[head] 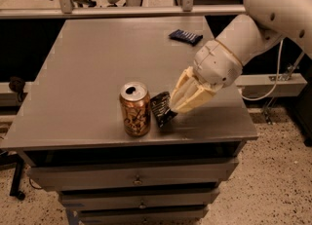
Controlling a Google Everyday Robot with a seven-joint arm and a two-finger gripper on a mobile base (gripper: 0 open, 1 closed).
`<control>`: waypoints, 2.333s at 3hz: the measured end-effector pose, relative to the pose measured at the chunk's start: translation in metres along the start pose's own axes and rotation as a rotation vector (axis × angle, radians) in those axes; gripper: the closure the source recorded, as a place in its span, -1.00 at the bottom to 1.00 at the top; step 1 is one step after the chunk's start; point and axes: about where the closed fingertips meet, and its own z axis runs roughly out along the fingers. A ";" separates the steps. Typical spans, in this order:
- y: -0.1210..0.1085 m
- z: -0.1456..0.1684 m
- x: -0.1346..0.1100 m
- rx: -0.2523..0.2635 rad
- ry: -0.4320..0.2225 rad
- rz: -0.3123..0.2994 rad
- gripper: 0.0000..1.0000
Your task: Move rxbar chocolate near orange can
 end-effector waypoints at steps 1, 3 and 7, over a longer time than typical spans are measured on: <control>0.000 0.000 0.001 0.008 0.005 0.004 -0.27; -0.003 -0.006 0.002 0.030 0.021 0.008 -1.00; -0.047 -0.104 0.038 0.320 0.039 0.078 -1.00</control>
Offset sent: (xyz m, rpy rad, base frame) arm -0.0019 -0.0099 0.0029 -0.0260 -0.0037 -0.0132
